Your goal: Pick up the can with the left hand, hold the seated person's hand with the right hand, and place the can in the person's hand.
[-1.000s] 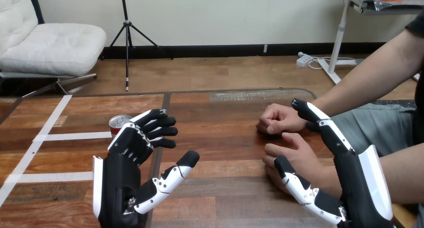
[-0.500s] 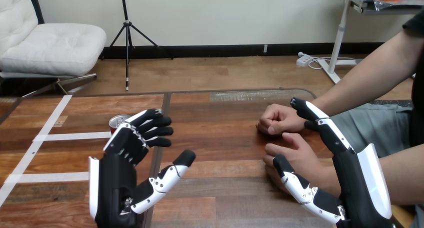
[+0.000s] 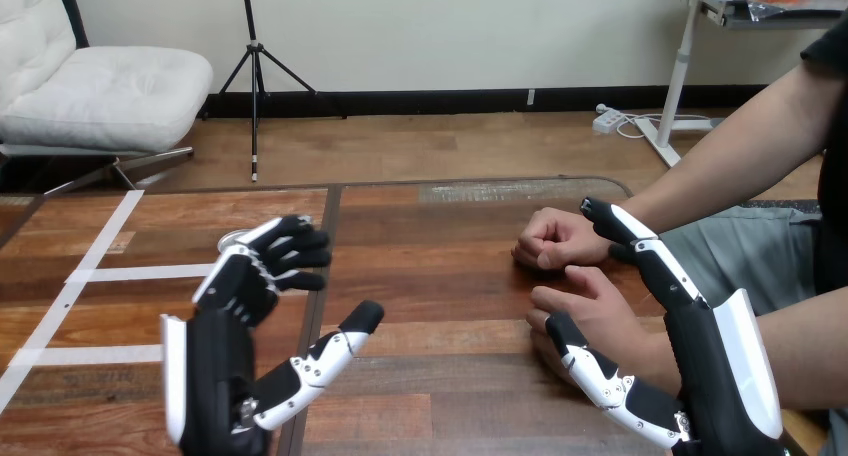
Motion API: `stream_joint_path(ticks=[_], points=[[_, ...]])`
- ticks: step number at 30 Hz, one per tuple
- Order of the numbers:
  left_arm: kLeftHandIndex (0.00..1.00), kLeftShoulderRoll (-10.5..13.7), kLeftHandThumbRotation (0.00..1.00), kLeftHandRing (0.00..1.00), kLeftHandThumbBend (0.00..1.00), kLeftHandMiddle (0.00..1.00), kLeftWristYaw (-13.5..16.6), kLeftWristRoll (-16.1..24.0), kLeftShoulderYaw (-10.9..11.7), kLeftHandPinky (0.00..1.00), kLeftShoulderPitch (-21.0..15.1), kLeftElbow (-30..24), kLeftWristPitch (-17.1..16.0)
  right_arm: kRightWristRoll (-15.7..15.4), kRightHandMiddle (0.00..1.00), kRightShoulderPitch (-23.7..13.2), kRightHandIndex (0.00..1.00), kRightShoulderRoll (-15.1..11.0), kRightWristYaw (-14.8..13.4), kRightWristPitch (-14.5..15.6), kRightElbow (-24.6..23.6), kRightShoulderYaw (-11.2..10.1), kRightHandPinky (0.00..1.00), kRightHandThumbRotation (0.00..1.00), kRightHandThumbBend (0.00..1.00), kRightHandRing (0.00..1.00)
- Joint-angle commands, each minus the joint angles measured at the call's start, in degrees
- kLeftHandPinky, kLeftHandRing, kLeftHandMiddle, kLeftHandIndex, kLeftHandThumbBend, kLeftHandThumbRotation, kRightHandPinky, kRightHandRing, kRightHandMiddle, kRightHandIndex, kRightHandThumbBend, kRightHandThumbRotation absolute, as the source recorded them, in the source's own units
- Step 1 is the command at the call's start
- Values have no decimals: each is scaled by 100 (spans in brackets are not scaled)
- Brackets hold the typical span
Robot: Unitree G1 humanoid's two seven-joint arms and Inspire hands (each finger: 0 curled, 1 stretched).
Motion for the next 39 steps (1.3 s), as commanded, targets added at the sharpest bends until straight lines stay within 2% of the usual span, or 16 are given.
stream_joint_path(ticks=[1,8,15,24,39], points=[[72,-256,8,68,75,71,228,143,202,59,120,35,-268,36,88,-352,87,-35,-60,-77,-15,-17,82,33,41,87],[78,-175,12,76,74,79,525,436,426,69,-52,190,-377,66,88,-379,87,-48,-65,-133,39,-14,83,33,41,87],[83,-68,15,82,73,84,925,940,688,75,-194,224,-190,62,88,-386,87,-58,-56,-124,40,-14,83,33,41,87],[89,108,17,89,72,91,1337,1420,905,84,-388,274,73,74,89,-385,88,-58,-45,-117,38,-8,83,33,41,87],[94,422,26,93,77,95,1649,1719,1018,89,-735,292,695,104,89,-391,88,-73,-33,-153,74,12,84,33,41,88]])
